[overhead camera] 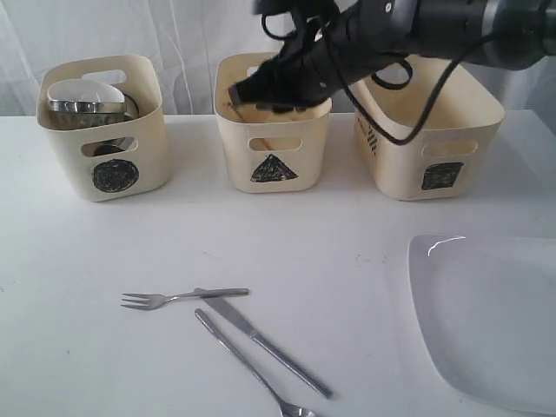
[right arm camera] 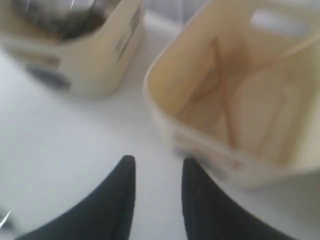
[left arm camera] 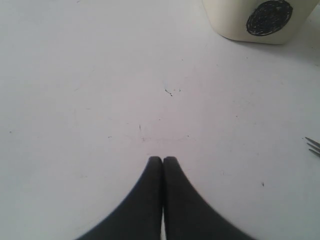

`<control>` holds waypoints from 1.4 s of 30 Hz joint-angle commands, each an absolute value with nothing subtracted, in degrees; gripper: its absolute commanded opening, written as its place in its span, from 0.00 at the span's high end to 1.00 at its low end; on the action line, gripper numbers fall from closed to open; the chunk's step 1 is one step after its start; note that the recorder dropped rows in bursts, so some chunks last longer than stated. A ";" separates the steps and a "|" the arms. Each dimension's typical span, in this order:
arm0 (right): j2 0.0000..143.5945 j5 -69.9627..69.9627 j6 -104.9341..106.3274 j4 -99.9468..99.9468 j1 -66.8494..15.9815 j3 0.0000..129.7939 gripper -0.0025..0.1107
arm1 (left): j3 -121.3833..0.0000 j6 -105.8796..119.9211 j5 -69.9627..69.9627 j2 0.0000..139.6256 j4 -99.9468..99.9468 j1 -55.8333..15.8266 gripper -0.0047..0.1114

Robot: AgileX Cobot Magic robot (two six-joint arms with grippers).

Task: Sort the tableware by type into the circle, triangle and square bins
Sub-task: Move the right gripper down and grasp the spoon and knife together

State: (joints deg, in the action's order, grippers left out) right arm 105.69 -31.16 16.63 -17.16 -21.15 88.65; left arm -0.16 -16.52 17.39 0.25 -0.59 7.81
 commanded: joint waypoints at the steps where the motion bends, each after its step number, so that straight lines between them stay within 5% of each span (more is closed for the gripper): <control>1: 104.82 -57.75 16.29 -18.15 -24.66 87.08 0.90 | 0.00 -16.45 18.02 0.00 -1.21 7.83 0.96; 3: 104.15 -59.98 15.07 -18.98 -28.08 84.44 0.98 | 0.00 -16.45 18.02 0.00 -1.21 7.83 0.96; 13: 104.68 -51.97 9.92 -8.25 -48.22 72.46 0.98 | 0.00 -16.45 18.02 0.00 -1.21 7.83 0.96; 19: 106.74 -52.61 8.73 -1.32 -48.50 72.46 0.97 | 0.00 -16.45 18.02 0.00 -1.21 7.83 0.96; 30: 107.07 -53.87 7.38 2.69 -48.38 72.46 0.65 | 0.00 -16.45 18.02 0.00 -1.21 7.83 0.96; 42: 111.80 -61.05 10.49 -7.76 -37.81 80.02 0.64 | 0.00 -16.45 18.02 0.00 -1.21 7.83 0.96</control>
State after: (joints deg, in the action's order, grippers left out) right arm 111.46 -59.90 8.16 -2.20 -38.52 79.56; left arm -0.16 -16.52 17.39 0.25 -0.59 7.81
